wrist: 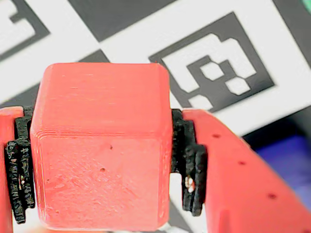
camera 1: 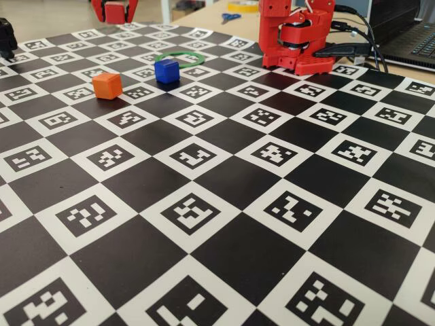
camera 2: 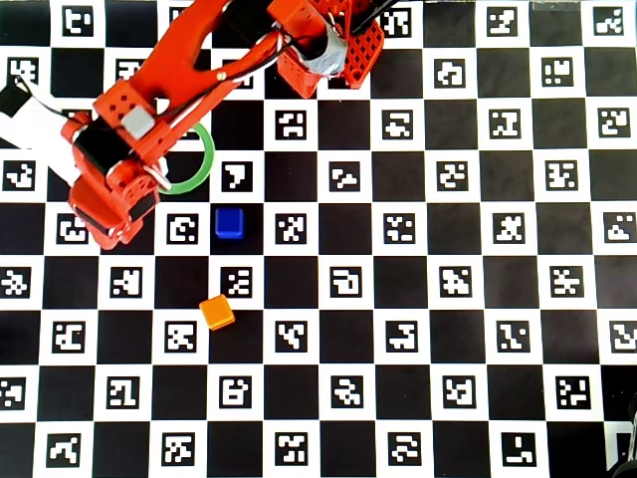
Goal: Grab the red cube then put it in the green circle then put the blue cube on top and finally the orange cube on top
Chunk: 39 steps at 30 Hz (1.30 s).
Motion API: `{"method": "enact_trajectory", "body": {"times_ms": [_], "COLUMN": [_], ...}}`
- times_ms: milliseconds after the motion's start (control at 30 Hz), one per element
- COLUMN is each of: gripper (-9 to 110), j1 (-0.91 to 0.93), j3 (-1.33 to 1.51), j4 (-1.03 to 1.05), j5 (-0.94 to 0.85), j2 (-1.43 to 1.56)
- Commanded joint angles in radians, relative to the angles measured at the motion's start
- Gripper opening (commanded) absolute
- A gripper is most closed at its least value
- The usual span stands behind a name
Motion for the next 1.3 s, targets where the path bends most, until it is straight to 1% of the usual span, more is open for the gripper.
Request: {"method": "enact_trajectory", "body": {"times_ms": [0, 367, 667, 1000, 1267], "gripper": [2, 1, 1, 1, 1], "j1": [0.020, 0.061, 0.098, 0.147, 0.207], "j3": [0.046, 0.265, 0.434, 0.646, 0.815], "j4": [0.020, 0.026, -0.023, -0.129, -0.273], "j5": [-0.092, -0.322, -0.505, -0.658, -0.755], "j2": [0.218, 0.448, 0.560, 0.658, 0.643]}}
